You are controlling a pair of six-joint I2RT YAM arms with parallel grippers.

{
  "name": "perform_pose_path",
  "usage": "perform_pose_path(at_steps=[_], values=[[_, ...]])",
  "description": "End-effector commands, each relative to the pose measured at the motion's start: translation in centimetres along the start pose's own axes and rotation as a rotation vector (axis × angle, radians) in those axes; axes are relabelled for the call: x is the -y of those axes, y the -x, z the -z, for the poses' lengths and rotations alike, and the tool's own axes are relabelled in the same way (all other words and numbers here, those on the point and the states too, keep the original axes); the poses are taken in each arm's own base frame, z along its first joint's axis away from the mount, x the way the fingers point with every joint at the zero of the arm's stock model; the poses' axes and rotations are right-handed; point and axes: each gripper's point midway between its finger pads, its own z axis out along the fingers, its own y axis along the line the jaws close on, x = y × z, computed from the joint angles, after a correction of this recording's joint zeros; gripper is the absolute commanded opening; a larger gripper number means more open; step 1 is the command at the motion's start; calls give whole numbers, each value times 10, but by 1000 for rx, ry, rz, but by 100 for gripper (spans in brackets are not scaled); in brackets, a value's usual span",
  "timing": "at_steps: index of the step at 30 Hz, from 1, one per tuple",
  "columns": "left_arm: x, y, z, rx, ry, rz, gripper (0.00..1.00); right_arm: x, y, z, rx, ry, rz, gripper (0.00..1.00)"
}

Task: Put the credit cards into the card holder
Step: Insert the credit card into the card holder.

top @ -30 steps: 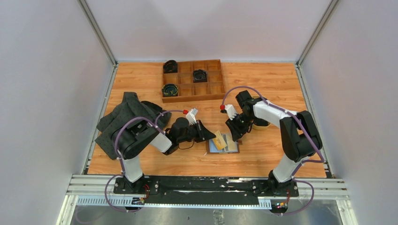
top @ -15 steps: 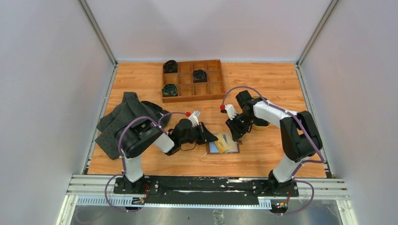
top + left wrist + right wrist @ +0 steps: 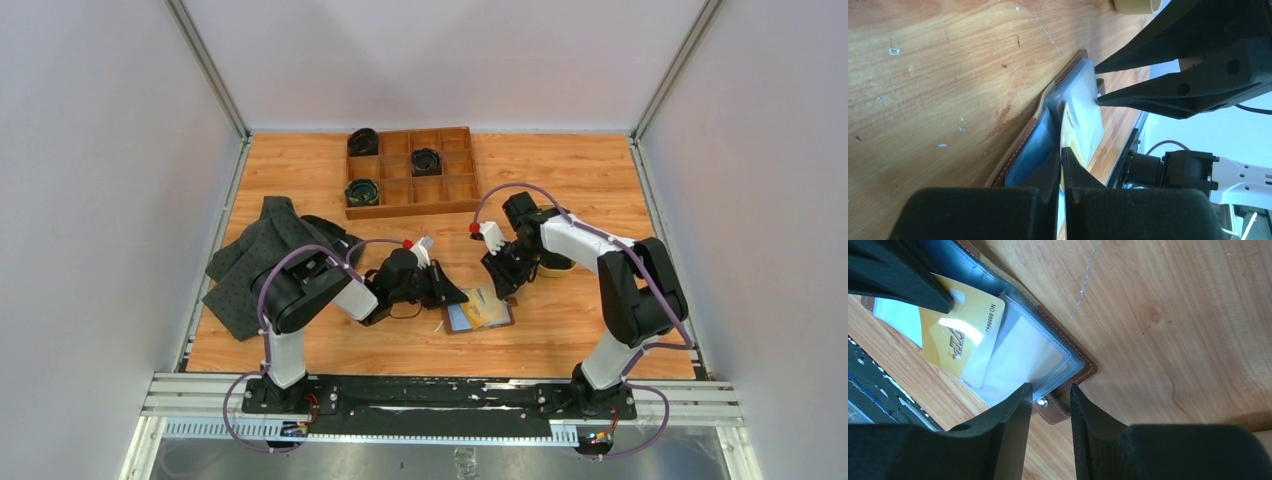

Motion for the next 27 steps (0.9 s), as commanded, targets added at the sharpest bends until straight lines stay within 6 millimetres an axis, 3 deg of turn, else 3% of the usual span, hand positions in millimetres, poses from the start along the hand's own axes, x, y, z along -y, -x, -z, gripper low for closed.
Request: perform_pose_path(at_steps=[1,8,17,23,27], values=[[-25,-19,-5,-82,93,33,0,-2,7,4,13,-24,33,38],[-36,-27,-7,-111,126,107,0,-3,8,6,20,-23,38,38],[-28,-21,-17,-114,103,129,0,-6,10,6,26,-21,50,38],[-16,-14,-25,-106,73,125,7,-7,12,8,33,-23,53,40],[-11,-10,-29,-103,59,121,16,-6,14,15,49,-47,73,46]])
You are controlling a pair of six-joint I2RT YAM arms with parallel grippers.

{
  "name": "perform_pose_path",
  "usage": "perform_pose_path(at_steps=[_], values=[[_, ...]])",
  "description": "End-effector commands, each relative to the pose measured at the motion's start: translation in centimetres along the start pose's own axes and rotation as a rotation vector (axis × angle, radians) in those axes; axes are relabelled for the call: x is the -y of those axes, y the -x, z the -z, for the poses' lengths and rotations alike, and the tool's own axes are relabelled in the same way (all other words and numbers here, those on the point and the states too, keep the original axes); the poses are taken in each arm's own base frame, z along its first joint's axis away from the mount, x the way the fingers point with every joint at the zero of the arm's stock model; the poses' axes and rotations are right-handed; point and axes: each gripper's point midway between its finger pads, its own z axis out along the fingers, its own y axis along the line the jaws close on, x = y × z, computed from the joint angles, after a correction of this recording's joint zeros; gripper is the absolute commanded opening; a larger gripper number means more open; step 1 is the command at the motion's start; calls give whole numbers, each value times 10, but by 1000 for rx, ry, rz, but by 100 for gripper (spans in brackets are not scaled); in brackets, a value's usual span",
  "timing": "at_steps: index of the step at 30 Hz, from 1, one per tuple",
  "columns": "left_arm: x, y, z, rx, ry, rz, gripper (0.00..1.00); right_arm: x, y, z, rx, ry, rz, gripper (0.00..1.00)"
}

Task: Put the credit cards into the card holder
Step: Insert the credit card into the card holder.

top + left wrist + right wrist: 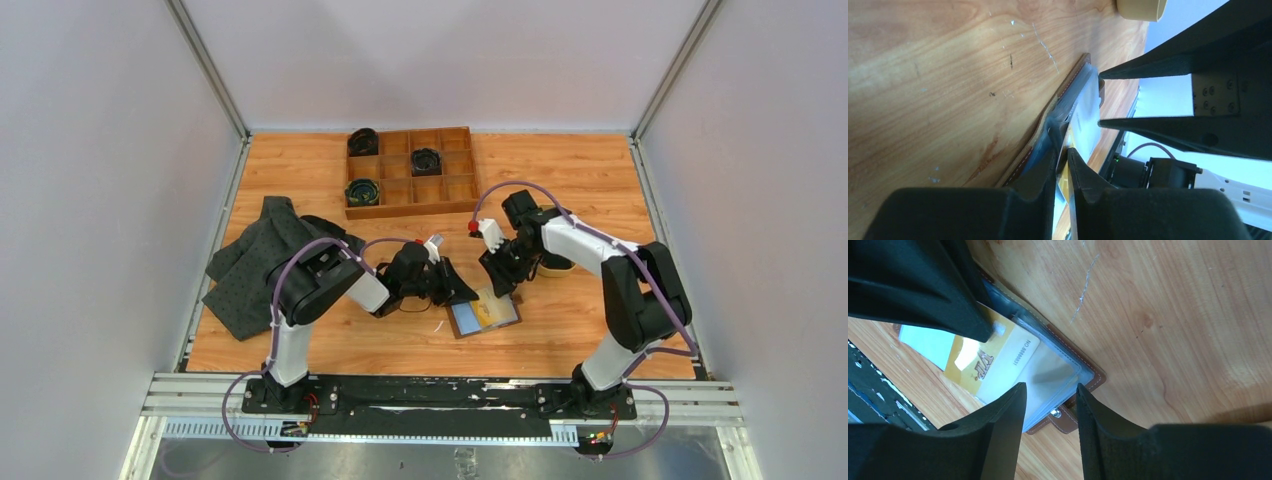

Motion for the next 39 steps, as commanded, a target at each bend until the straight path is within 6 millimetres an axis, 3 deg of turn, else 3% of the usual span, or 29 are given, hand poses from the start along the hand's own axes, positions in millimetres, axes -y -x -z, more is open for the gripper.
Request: perform_pose_path(at_steps=[1,7,10,13,16,18,22,24,31,39], values=[[-15,-6,-6,-21,55,13,19,-4,8,13,33,-32,49,49],[-13,-4,-3,-9,52,-7,32,-20,19,31,129,-1,133,55],[-13,-4,-4,-9,53,-8,34,-57,27,41,221,152,230,57],[-12,-3,-4,-9,49,-13,36,-96,21,40,278,273,410,58],[-10,-4,-4,-14,44,-18,37,-112,18,30,304,256,571,56],[-10,-4,-4,-15,42,-19,37,-114,18,21,297,225,639,52],[-11,-3,-6,-17,44,-16,37,-109,19,-1,222,136,712,28],[-11,-4,-6,-18,45,-14,37,-104,21,-11,183,73,739,21],[-14,-5,-7,-26,48,-12,37,-88,22,-38,46,-97,787,14],[-21,-9,-6,-34,62,-15,37,-76,12,-33,-41,-143,823,13]])
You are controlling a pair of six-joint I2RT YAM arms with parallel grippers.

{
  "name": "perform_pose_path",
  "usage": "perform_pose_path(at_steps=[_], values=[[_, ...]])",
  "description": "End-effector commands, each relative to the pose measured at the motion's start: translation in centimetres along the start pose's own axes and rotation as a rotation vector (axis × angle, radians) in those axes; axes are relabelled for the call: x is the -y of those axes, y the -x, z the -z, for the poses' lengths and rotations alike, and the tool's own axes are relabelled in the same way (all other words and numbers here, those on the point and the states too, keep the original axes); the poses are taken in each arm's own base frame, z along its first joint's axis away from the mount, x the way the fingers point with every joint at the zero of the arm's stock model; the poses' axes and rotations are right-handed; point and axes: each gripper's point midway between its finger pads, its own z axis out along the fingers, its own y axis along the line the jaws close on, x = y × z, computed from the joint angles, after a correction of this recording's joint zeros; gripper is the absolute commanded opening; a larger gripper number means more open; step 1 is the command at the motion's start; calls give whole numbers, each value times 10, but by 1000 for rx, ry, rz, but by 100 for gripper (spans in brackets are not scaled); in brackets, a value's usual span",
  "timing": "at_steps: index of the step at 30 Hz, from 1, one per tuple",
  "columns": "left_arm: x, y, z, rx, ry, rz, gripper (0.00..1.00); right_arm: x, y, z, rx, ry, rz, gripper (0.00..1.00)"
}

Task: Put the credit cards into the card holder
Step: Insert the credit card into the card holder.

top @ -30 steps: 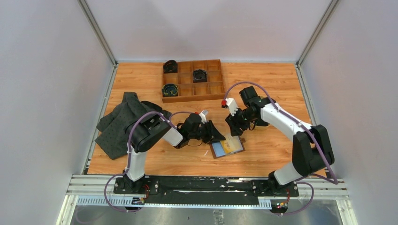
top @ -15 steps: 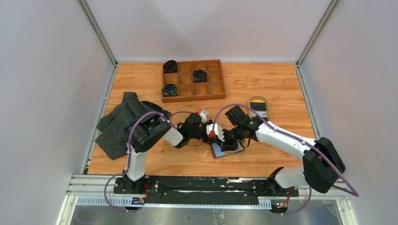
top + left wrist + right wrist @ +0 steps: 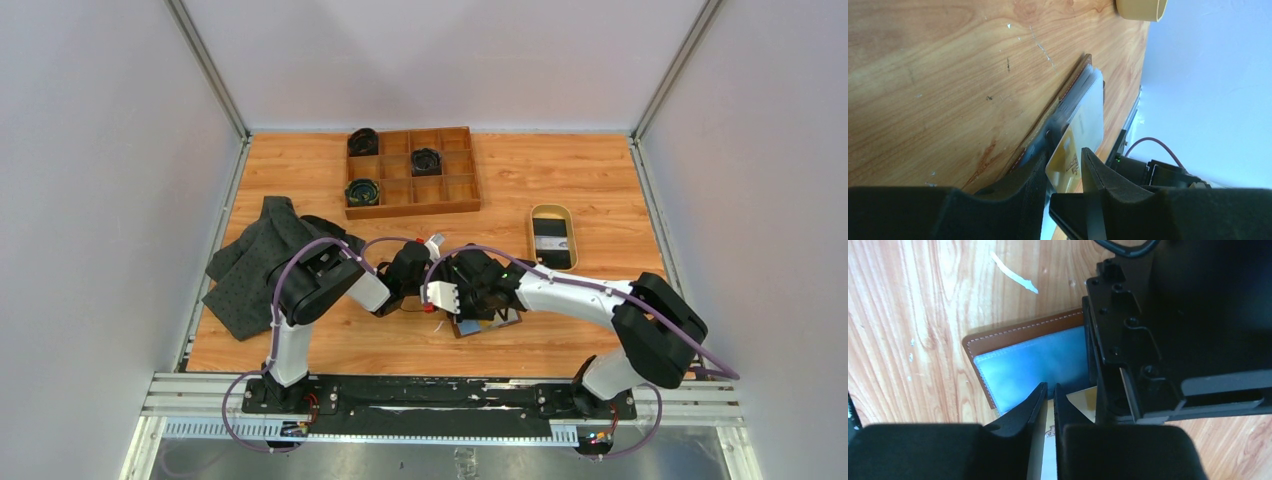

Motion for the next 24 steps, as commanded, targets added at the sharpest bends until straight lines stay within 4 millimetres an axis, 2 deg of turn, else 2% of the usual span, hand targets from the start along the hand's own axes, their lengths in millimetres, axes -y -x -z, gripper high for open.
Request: perform_pose_path(at_steps=[1,6,12,24], values=[[-23,-10,-4,-33,61,-3,37,3,-11,5,-81,-19,35,13],[-27,-12,-3,-35,72,-3,37,4,-19,6,-126,-19,49,12],[-34,-14,-3,-44,84,-2,37,12,-27,17,-161,-48,66,11],[-40,-12,-2,-41,95,-2,38,44,-52,41,-230,-180,-26,9]])
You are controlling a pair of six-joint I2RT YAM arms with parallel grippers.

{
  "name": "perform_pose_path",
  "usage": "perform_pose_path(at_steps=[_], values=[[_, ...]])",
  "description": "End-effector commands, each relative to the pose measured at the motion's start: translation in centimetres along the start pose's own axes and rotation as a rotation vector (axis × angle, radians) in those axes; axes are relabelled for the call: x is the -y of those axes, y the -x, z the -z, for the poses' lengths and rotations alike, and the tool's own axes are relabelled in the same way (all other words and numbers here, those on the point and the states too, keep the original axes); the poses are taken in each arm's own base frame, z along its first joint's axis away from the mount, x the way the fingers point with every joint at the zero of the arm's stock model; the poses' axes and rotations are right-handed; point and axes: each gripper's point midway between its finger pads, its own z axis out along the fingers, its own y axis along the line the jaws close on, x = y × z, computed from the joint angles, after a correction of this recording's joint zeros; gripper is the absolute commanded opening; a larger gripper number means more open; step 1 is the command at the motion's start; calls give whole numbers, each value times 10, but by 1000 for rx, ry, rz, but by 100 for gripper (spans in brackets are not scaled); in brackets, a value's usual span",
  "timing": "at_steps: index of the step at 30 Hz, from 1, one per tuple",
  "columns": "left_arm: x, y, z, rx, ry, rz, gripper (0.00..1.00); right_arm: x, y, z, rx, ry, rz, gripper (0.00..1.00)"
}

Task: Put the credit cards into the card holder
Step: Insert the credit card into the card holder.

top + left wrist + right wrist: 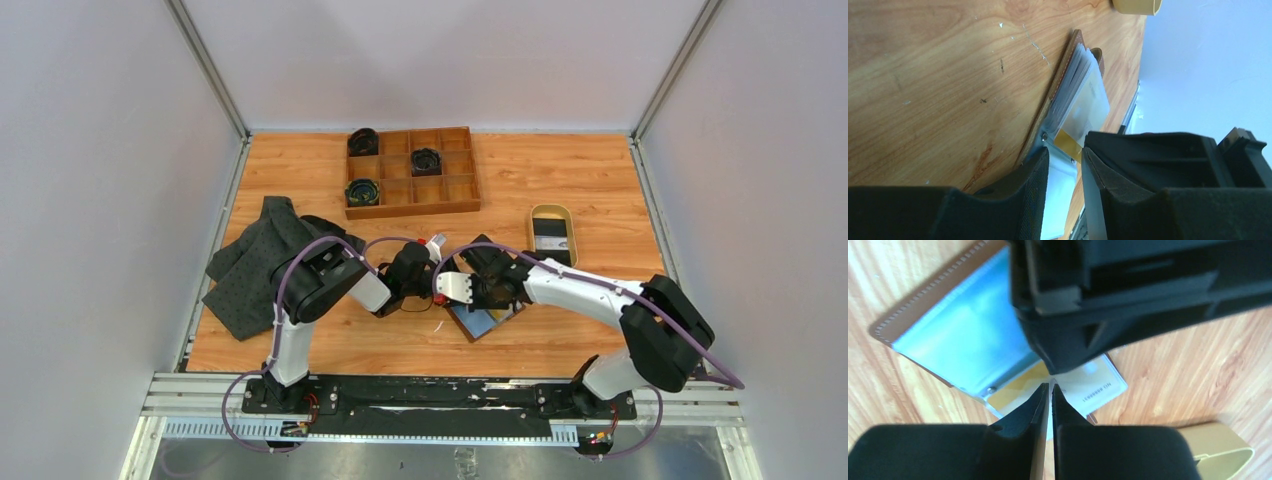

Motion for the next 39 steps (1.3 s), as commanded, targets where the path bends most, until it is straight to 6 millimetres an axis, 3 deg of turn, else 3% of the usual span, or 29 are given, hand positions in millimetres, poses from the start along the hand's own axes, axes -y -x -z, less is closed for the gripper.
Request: perform_pose_path(at_steps=[1,4,10,16,22,30,35,39], values=[[-40,-12,0,-34,116,17,38,23,-17,14,-74,-90,-35,9],[-35,-9,0,-31,104,11,38,25,-17,18,-45,-80,-76,10],[-7,7,4,5,43,-18,40,-17,22,32,240,166,-111,16],[15,25,22,84,10,-55,43,-21,28,25,245,220,-150,15],[6,15,31,64,32,-58,34,-19,22,14,202,220,-172,15],[2,-8,16,-31,25,-73,24,-21,17,2,152,220,-166,15],[-24,-18,16,-56,82,-46,10,-19,10,-4,106,201,-152,15],[-47,-25,19,-72,130,-29,5,-14,5,-3,88,162,-148,15]])
